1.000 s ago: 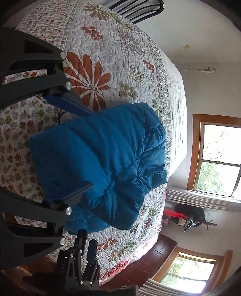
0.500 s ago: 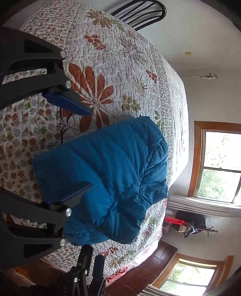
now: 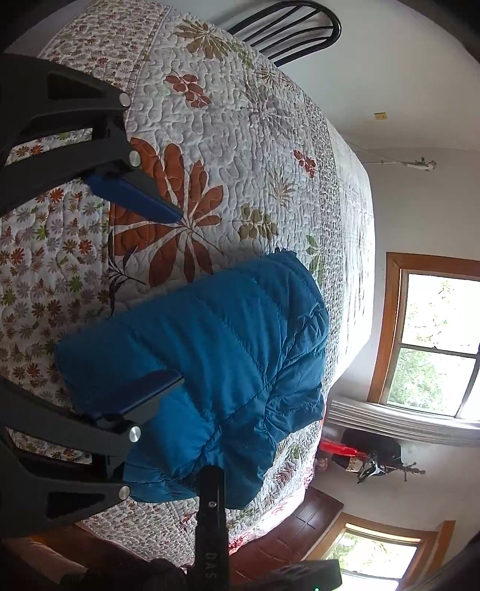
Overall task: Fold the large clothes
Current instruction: 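Grasp and lift the jacket edge with the right tool, folding it over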
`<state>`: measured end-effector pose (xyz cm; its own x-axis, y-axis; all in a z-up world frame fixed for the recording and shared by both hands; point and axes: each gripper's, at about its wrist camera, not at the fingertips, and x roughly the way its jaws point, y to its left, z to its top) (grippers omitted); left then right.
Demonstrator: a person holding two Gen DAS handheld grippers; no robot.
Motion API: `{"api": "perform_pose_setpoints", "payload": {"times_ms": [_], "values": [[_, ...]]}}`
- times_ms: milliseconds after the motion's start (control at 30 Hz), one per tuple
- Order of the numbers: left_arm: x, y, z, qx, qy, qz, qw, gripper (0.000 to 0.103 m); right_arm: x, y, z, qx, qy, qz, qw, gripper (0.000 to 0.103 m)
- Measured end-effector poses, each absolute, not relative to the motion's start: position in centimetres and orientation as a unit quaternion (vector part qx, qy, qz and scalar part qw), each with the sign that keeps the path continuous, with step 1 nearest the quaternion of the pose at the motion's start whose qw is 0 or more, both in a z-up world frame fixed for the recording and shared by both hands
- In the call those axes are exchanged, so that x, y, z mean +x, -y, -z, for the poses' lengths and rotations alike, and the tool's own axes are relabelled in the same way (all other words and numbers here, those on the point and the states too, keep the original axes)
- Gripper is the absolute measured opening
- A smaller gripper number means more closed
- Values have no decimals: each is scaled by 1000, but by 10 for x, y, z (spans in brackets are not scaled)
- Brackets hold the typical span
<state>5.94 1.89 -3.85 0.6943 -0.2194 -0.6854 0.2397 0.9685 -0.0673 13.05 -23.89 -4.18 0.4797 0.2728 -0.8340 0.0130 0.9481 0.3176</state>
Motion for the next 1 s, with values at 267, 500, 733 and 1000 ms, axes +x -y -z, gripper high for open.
{"api": "perform_pose_setpoints", "payload": {"times_ms": [267, 500, 733, 1000], "values": [[78, -22, 46, 15, -380, 110, 918, 81, 163, 241, 63, 172, -515, -95, 834, 44], [86, -18, 51, 10, -388, 110, 915, 81, 144, 239, 36, 167, -469, -133, 857, 22], [83, 8, 42, 24, -367, 125, 921, 81, 75, 275, 19, 199, -381, -89, 899, 20], [81, 71, 64, 81, -367, 148, 914, 81, 58, 355, 108, 324, -412, -62, 849, 24]]}}
